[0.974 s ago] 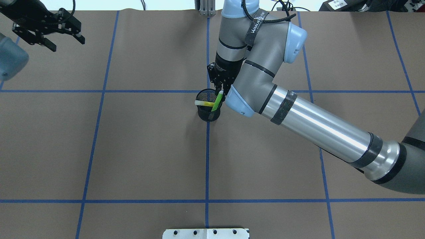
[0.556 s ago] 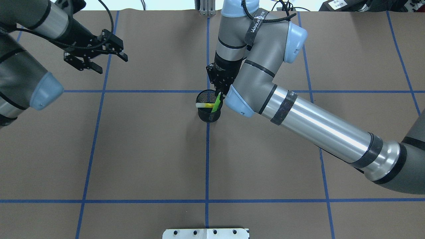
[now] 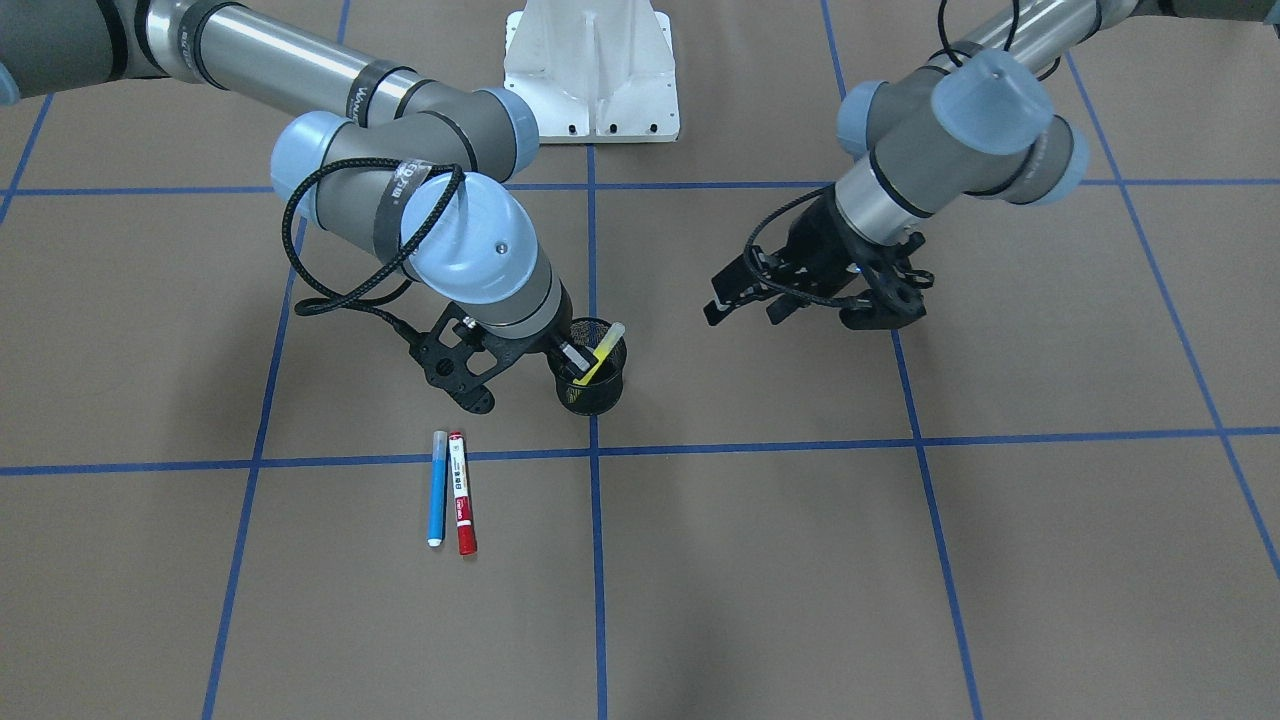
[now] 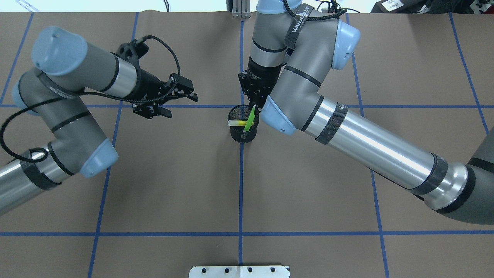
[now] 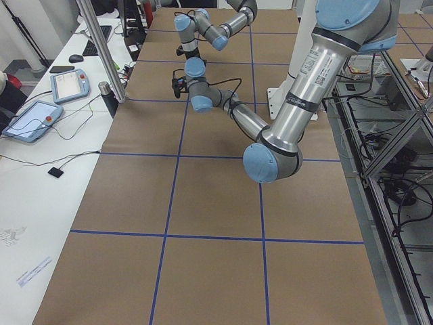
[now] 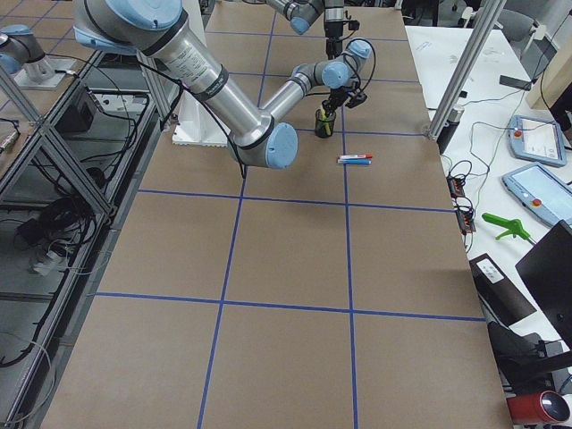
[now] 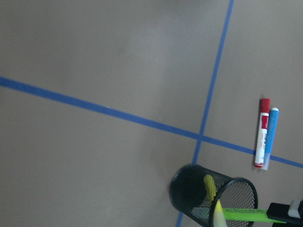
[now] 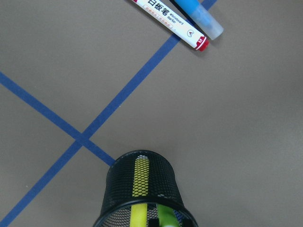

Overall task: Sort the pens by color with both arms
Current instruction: 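Lift the green highlighter with the right gripper while the left arm reaches in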

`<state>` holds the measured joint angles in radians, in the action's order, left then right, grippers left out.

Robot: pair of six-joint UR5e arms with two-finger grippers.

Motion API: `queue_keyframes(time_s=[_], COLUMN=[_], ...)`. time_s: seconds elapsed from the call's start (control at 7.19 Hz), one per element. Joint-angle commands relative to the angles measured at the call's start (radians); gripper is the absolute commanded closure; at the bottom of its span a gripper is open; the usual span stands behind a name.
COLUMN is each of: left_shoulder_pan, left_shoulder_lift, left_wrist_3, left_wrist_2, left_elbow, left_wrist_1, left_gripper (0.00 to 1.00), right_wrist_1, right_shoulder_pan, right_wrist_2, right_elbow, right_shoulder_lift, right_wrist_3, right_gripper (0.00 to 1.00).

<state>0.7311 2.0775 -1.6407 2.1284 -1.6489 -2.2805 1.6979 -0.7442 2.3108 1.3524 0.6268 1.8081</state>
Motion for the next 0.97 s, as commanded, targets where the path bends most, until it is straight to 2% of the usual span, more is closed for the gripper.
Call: queue_keyframes(time_s=[0.0, 0.28, 0.56, 0.83], left_shoulder_pan=[-0.151, -0.212, -0.220, -0.222], left_shoulder_lift=[0.045, 0.053, 0.064, 0.113], left_wrist_3=[-0.109, -0.114, -0.126, -0.171], left_wrist_2=[-0.173, -0.252, -0.296, -0.361], left_elbow=[0.001, 0.001, 0.011, 0.073], left_wrist_1=[-0.039, -0.037, -0.033, -0.036], left_gripper=[0.02, 0.09, 0.18, 0.18], right_wrist_1=[0.113, 0.216, 0.236, 0.235], right_shoulder_pan=[-0.032, -0.075, -0.101, -0.145], right_wrist_2=[0.010, 0.028, 0.027, 0.012], right_elbow=[0.092, 0.192, 0.211, 0.220], right_shoulder_lift=[0.004, 0.005, 0.004, 0.007], right_wrist_3=[-0.003, -0.003, -0.003, -0.006], right_gripper=[0.88, 0.88, 0.88, 0.88])
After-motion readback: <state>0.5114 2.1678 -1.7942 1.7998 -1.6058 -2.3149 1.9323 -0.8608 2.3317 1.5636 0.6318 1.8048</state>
